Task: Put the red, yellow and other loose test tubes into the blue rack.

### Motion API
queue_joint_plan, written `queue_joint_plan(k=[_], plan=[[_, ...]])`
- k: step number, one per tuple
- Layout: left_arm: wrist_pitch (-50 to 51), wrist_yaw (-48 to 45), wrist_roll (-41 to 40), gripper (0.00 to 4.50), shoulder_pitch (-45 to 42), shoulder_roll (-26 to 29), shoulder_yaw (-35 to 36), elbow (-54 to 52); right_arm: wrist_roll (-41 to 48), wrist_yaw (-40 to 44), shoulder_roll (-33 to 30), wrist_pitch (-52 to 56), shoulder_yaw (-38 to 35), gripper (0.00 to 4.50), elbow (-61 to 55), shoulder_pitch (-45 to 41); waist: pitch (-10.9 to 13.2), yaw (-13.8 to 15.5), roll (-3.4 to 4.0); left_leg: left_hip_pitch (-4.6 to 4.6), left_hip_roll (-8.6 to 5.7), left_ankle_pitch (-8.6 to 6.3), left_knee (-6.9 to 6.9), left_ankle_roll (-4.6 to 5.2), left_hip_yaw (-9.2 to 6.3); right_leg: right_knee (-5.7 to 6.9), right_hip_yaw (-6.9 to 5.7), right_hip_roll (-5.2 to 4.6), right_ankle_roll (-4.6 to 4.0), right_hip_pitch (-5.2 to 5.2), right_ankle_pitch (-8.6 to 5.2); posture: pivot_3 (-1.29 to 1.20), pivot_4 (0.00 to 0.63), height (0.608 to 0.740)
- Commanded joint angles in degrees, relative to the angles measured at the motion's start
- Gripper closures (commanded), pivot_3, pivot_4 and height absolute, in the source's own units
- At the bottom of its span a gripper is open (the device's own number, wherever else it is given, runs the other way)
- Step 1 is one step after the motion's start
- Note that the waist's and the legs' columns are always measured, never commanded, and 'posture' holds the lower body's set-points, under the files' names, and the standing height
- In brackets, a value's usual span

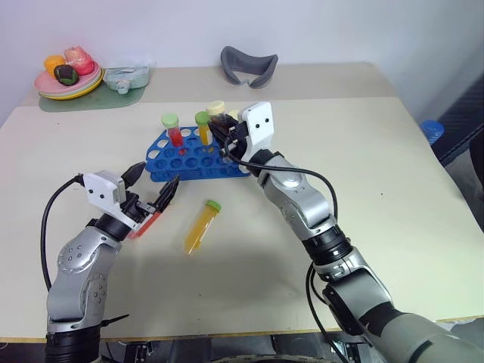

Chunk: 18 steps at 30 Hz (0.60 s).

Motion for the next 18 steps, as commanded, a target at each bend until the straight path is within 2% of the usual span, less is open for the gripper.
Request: queue_joint_plan(k=[1,9,18], plan=[[-3.0,-1.4,0.0,0.00,0.3,0.3,0.0,-2.1,-2.3,0.9,1.8,-5.9,-2.9,3.71,1.7,0.2,0.0,0.0,0.00,0.00,0.00,0.00,0.00,0.00,0.00,0.00,0.00,0.00,0.00,0.00,0.00,0.00,0.150,0.740],[-6.2,-3.8,1.8,0.00,0.6,0.0,-3.1,-0.4,-5.8,3.2,5.2,-14.5,-5.3,3.71,9.2,1.3,0.0,-0.2,0.01,0.03,0.00,0.01,-0.01,-0.02,0.00,0.03,0.00,0.01,0.00,0.00,0.00,0.00,0.150,0.740],[-9.1,-5.2,1.0,0.00,1.0,-1.1,-3.0,1.4,-8.0,3.8,8.1,-21.6,-7.8,3.71,17.4,-0.2,0.0,-0.2,0.01,0.05,0.00,0.03,0.00,-0.05,0.00,0.06,0.00,0.01,0.00,0.01,0.00,0.00,0.150,0.740]])
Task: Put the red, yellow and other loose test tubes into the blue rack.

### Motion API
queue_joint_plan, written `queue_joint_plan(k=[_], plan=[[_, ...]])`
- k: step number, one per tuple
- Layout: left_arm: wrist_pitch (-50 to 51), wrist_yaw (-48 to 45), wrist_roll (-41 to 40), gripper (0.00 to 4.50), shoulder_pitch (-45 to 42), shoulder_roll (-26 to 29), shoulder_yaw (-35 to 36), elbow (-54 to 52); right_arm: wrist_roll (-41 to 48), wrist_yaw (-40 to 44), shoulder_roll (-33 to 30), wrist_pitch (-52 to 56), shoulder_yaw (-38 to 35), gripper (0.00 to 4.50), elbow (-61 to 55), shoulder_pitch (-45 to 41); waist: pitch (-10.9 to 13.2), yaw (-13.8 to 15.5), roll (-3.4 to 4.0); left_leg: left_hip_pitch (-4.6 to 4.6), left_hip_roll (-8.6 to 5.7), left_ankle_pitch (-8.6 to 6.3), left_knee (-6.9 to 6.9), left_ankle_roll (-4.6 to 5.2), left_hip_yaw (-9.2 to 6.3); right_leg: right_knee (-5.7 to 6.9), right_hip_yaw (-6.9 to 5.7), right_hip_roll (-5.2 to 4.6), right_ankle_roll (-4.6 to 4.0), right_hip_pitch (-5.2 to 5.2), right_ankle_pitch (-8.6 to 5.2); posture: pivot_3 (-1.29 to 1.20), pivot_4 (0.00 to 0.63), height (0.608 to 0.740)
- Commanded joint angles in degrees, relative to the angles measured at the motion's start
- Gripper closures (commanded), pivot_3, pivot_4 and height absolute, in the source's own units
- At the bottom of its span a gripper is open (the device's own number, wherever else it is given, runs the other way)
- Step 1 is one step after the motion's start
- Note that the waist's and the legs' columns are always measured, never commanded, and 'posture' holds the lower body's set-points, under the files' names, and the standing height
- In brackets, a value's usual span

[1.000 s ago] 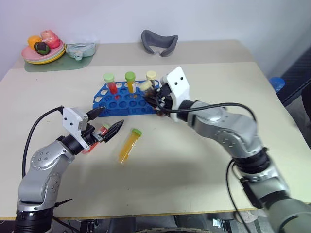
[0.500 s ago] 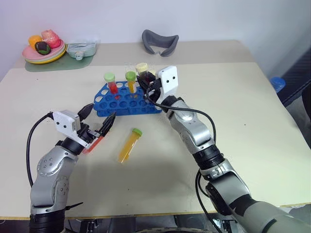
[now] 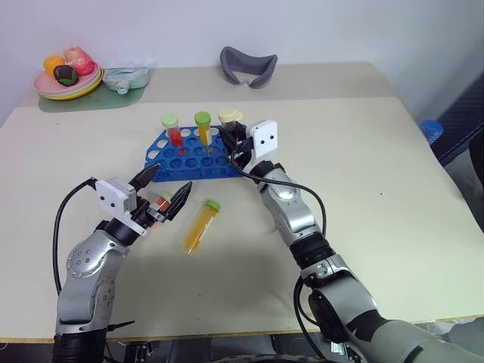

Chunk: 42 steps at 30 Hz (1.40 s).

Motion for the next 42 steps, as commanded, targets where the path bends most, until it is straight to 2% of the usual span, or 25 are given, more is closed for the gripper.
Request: queue_joint_plan(k=[1,13,38,40,41,42], plan=[[-2.0,-1.0,-0.7,0.00,0.2,0.1,0.4,-0.3,-0.9,0.5,1.4,-3.6,-1.2,3.71,2.0,-1.9,0.0,0.0,0.00,0.00,0.00,0.00,0.00,-0.01,0.00,0.00,0.00,0.00,0.00,0.00,0.00,0.00,0.150,0.740],[-2.3,-2.3,-0.8,0.00,1.2,0.1,0.2,-0.4,-2.4,1.0,2.6,-9.4,-3.6,3.71,7.2,-2.1,0.0,0.0,0.01,0.04,0.00,0.01,0.00,-0.02,0.00,0.02,0.00,0.00,0.00,0.04,0.00,0.00,0.150,0.740],[-2.7,-2.5,-0.8,0.00,1.9,-0.2,0.1,-0.3,-3.3,2.4,3.1,-10.5,-4.3,3.71,7.8,-1.2,0.0,0.0,0.01,0.05,0.00,0.01,0.00,-0.03,0.00,0.03,0.00,0.00,0.00,0.05,0.00,0.00,0.150,0.740],[-2.8,-2.5,-0.8,0.00,1.9,-0.2,0.1,-0.2,-2.7,2.7,3.3,-10.3,-4.6,2.68,7.9,-1.2,0.0,0.0,0.01,0.05,0.00,0.02,0.00,-0.03,0.00,0.03,0.00,0.00,0.00,0.05,0.00,0.00,0.150,0.740],[-2.8,-2.5,-0.8,0.00,1.9,-0.2,0.1,-0.3,-2.5,2.9,3.4,-10.2,-4.7,2.40,7.9,-1.1,0.0,-0.1,0.01,0.05,0.00,0.01,0.00,-0.03,0.00,0.03,0.00,0.00,0.00,0.05,0.00,0.00,0.150,0.740],[-2.7,-2.6,-0.9,0.00,1.9,-0.2,0.1,-0.3,-2.4,3.0,3.4,-10.2,-4.8,1.85,7.9,-1.1,0.0,-0.1,0.01,0.05,0.00,0.01,0.00,-0.03,0.00,0.03,0.00,0.00,0.00,0.05,0.00,0.00,0.150,0.740]])
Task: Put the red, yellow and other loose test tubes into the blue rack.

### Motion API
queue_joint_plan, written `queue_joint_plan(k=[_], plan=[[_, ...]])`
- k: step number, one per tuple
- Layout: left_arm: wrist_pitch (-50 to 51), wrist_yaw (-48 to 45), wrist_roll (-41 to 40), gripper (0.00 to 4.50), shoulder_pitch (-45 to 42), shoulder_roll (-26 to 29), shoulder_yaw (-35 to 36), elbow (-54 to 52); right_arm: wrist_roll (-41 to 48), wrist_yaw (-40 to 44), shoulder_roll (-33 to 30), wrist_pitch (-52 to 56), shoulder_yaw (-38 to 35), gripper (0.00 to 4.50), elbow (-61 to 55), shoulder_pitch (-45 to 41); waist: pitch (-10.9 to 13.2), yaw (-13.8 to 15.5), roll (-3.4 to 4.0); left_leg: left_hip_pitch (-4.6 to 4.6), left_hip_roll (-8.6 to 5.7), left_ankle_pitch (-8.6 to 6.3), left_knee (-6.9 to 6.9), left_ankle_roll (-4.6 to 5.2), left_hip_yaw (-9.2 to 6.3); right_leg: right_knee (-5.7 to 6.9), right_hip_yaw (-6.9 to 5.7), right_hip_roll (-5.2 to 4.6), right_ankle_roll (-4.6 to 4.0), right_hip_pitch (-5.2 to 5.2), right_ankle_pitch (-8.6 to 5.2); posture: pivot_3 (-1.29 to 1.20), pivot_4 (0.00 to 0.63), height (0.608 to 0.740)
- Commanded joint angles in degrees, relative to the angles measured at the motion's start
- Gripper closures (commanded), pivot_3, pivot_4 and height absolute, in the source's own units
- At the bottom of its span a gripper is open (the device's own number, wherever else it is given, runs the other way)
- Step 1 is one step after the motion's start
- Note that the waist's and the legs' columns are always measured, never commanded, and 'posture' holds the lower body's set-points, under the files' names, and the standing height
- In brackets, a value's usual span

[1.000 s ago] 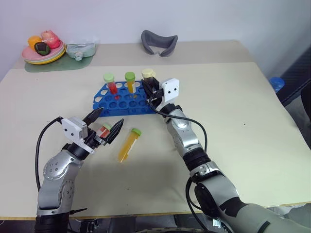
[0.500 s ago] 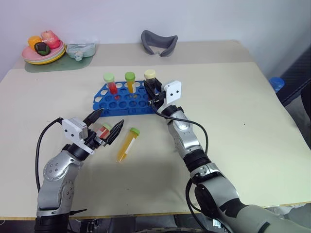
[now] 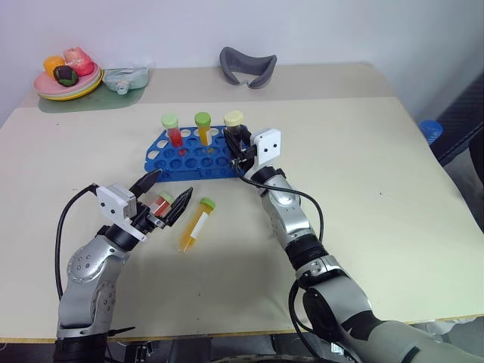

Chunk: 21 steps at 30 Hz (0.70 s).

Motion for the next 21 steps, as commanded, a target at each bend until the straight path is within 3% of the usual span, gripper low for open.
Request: queue_joint_plan(k=[1,2,4,12,18,21], plan=[[-1.6,-0.4,-0.7,0.00,0.4,-0.1,0.1,-1.3,0.7,0.6,1.2,-0.8,-0.6,1.35,-0.6,-0.8,0.0,0.0,0.00,0.00,0.00,0.00,0.00,0.00,0.00,0.00,0.00,0.00,0.00,0.00,0.00,0.00,0.150,0.740],[-1.5,-0.4,-0.7,0.00,0.4,-0.1,0.1,-1.3,0.5,0.4,1.2,-1.0,-0.7,0.75,-0.7,-0.8,0.0,0.0,0.00,0.00,0.00,0.00,0.00,0.00,0.00,0.00,0.00,0.00,0.00,0.00,0.00,0.00,0.150,0.740],[-1.4,-0.6,-0.9,0.00,0.4,0.0,0.1,-1.3,0.0,-0.1,1.1,-1.3,-1.0,0.06,-1.0,-0.8,0.0,0.0,0.00,0.00,0.00,0.00,0.00,0.00,0.00,0.00,0.00,0.00,0.00,0.00,0.00,0.00,0.150,0.740],[-0.7,-0.3,-0.9,0.00,0.0,0.1,-0.3,-1.9,0.3,0.6,-0.5,-0.8,-1.1,0.06,-7.6,0.5,0.0,0.0,0.01,0.00,0.00,0.00,0.00,0.00,0.00,0.00,0.00,0.00,0.00,0.00,0.00,0.00,0.150,0.740],[3.9,1.4,-2.6,0.00,-0.6,4.0,3.0,-4.8,1.2,4.7,-6.4,7.0,0.4,0.06,-26.6,7.3,0.0,0.2,0.01,-0.01,0.00,0.00,0.00,0.00,-0.02,0.00,0.00,0.00,0.00,0.00,0.00,0.00,0.150,0.740],[11.2,3.0,-8.8,0.00,-2.2,8.1,7.3,-7.2,4.4,7.4,-11.8,14.8,-1.2,0.06,-37.0,10.5,0.0,0.2,0.00,-0.01,0.00,0.00,0.01,0.01,-0.02,0.00,0.00,-0.01,0.00,0.02,0.00,0.00,0.150,0.740]])
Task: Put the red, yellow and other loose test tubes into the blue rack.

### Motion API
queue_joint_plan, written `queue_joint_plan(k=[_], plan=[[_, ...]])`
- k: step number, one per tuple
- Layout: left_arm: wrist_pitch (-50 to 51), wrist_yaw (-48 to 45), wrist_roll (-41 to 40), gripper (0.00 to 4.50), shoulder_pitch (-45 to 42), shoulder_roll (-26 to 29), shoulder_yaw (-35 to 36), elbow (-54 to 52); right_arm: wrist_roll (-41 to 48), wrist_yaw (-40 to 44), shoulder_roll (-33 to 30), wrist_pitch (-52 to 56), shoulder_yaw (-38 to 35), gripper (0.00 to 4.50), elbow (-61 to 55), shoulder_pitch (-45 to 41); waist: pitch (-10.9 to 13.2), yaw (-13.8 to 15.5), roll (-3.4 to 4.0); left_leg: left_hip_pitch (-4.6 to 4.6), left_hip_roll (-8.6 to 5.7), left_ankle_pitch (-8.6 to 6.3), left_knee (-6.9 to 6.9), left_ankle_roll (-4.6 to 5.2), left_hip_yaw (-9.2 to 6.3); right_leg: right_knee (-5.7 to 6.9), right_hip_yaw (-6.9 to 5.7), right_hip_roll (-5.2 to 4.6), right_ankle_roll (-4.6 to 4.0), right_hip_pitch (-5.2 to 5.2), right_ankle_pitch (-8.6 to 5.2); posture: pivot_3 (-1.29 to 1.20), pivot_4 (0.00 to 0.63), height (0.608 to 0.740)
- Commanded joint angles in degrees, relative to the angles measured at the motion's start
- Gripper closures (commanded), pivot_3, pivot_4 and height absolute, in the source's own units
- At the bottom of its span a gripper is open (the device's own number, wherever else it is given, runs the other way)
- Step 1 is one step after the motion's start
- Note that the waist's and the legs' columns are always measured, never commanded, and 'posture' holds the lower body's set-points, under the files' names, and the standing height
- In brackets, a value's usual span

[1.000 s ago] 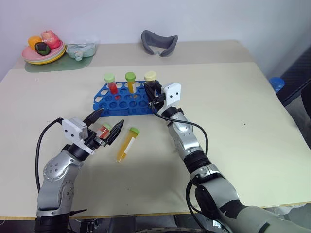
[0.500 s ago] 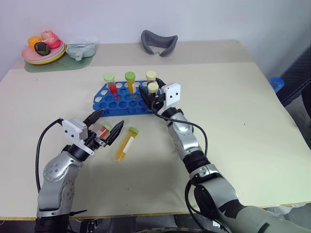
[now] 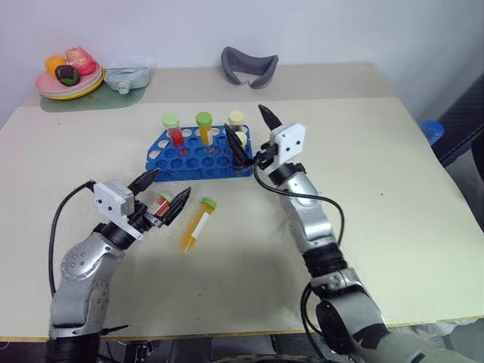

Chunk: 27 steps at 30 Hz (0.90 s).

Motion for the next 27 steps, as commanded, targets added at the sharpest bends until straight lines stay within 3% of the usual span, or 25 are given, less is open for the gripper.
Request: queue_joint_plan(k=[1,5,9,17,24,27], plan=[[6.8,2.0,-7.0,0.00,-1.9,3.9,5.6,-4.7,4.1,3.1,-4.8,7.5,-1.9,0.06,-12.0,1.8,0.0,0.0,0.01,0.01,0.00,0.00,0.01,0.00,0.00,0.00,0.00,0.00,0.00,0.01,0.00,0.00,0.150,0.740],[15.5,4.3,-10.1,0.00,-5.0,9.1,6.1,-6.8,8.6,10.1,-13.6,16.8,-2.2,0.06,-20.5,5.7,0.0,0.0,0.00,0.04,0.00,-0.01,0.00,0.01,-0.02,-0.04,-0.01,0.00,0.00,0.09,0.00,0.00,0.150,0.740],[26.5,6.8,-8.9,0.00,-10.5,15.6,1.3,-8.3,14.6,21.3,-25.4,26.6,-1.1,0.06,-30.0,12.6,0.0,0.2,0.00,0.06,-0.01,-0.03,0.01,0.05,-0.06,-0.13,-0.03,0.01,0.01,0.18,-0.01,0.00,0.150,0.740],[50.7,10.5,-12.7,0.00,-24.4,22.4,-10.1,-13.8,15.9,31.8,-37.7,30.9,-1.1,0.06,-35.3,21.0,0.0,0.2,-0.02,0.09,-0.02,-0.04,0.02,0.07,-0.06,-0.19,-0.02,0.05,0.02,0.27,-0.01,0.00,0.150,0.740],[80.5,13.7,-17.8,0.00,-42.4,18.7,-19.5,-10.7,15.3,33.7,-40.1,29.5,-2.1,0.06,-34.4,21.7,0.0,0.1,-0.05,0.11,-0.04,-0.04,0.10,0.07,-0.11,-0.15,-0.03,0.08,0.02,0.31,-0.02,0.00,0.150,0.740],[83.3,16.4,-17.7,0.00,-46.3,19.0,-24.7,-8.8,14.7,33.9,-39.9,28.6,-2.2,0.06,-33.5,21.7,0.1,0.0,-0.07,0.09,-0.05,-0.04,0.09,0.08,-0.11,-0.17,-0.03,0.08,0.04,0.30,-0.02,0.00,0.150,0.740]])
